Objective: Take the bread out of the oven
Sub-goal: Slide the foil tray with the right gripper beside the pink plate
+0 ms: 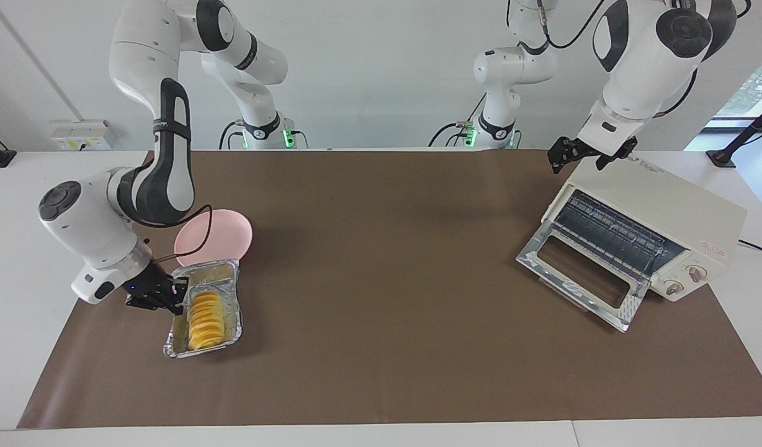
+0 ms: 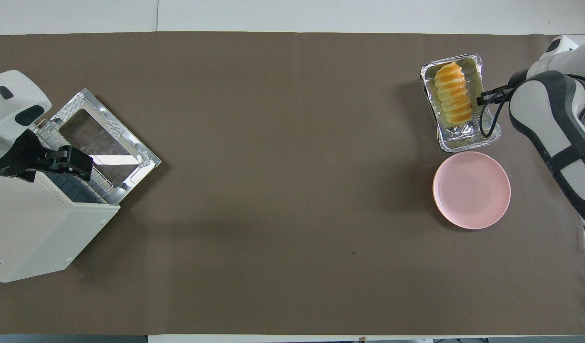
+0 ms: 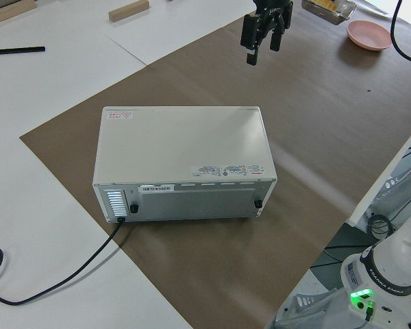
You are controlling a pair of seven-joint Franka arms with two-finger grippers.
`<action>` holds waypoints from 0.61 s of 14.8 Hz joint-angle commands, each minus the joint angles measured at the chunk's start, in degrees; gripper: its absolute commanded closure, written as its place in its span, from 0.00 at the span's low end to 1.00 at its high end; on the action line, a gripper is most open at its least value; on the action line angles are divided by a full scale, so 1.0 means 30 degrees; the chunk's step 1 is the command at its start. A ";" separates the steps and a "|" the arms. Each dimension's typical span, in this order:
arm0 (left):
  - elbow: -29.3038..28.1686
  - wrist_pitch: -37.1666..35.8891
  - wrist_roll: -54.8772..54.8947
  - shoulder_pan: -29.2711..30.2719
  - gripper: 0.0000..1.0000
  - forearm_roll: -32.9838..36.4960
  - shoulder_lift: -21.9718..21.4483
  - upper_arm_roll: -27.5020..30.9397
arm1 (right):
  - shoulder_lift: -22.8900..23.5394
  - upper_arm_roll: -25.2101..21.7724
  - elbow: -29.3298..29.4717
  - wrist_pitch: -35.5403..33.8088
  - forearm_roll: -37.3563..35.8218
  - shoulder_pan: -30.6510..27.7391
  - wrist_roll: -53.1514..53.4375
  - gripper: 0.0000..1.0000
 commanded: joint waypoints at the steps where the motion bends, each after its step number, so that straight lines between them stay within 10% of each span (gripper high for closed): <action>1: -0.0504 0.0392 0.0173 0.0283 0.00 -0.0219 -0.0532 -0.0082 | -0.0113 0.0283 -0.0952 0.1145 0.0522 -0.0497 -0.1063 1.00; 6: -0.0504 0.0392 0.0144 0.0283 0.00 -0.0219 -0.0532 -0.0082 | -0.0261 0.0254 -0.1662 0.2383 0.0202 -0.0497 -0.1122 0.95; 8: -0.0504 0.0392 0.0144 0.0283 0.00 -0.0219 -0.0532 -0.0082 | -0.0261 0.0254 -0.1487 0.2180 0.0200 -0.0410 -0.1034 0.19; 9: -0.0504 0.0392 0.0144 0.0283 0.00 -0.0219 -0.0532 -0.0082 | -0.0319 0.0254 -0.1225 0.2033 0.0200 -0.0322 -0.1005 0.12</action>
